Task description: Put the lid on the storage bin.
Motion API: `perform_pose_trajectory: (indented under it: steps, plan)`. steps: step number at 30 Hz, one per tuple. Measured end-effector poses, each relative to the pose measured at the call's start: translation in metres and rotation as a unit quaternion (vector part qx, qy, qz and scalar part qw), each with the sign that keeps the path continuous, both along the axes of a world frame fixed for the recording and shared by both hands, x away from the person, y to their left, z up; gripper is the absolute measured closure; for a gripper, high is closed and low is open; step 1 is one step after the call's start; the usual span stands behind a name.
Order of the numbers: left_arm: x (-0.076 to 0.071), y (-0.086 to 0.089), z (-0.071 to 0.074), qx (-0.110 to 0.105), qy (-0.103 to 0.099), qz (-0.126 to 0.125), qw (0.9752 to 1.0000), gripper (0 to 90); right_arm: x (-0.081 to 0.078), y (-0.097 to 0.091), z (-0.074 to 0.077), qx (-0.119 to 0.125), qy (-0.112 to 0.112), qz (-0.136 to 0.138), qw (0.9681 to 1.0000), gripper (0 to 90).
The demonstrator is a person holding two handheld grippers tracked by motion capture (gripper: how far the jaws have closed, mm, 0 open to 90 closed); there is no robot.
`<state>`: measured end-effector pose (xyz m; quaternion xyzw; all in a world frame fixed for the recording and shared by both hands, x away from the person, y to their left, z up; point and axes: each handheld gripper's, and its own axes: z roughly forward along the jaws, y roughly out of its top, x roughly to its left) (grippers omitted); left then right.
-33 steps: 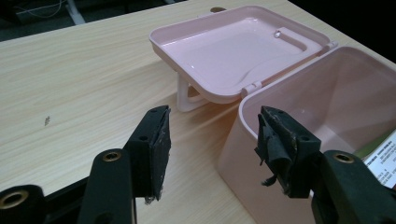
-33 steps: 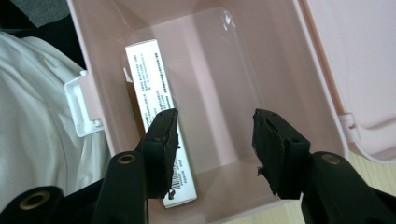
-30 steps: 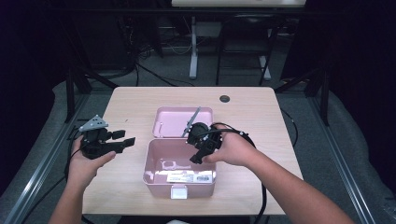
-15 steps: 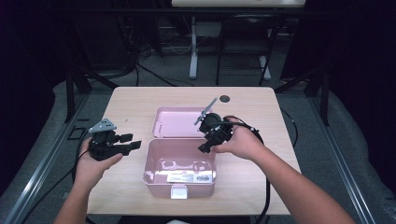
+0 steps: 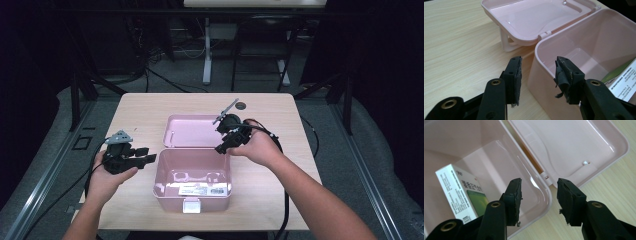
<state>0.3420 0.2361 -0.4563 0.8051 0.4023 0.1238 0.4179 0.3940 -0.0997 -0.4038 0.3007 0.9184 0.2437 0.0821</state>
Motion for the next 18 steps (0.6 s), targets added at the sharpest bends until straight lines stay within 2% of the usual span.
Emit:
perform_pose_trajectory:
  steps: [6, 7, 9, 18]
  plan:
    - [0.0, -0.004, -0.003, 0.002, 0.005, -0.012, 0.9999, 59.2, 0.009, -0.003, -0.002, 0.002, -0.006, -0.021, 0.9998, 55.4]
    - [0.001, -0.005, -0.004, 0.002, 0.002, -0.012, 0.9999, 59.6, 0.011, -0.003, -0.003, 0.003, -0.006, -0.025, 0.9997, 55.4]
    - [0.0, -0.005, -0.004, 0.001, 0.01, -0.015, 0.9998, 60.0, 0.014, -0.004, -0.004, 0.005, -0.008, -0.032, 0.9994, 55.6]
    - [0.001, -0.009, -0.009, 0.002, 0.015, -0.019, 0.9997, 63.1, 0.03, -0.009, -0.009, 0.007, -0.012, -0.058, 0.9982, 57.0]
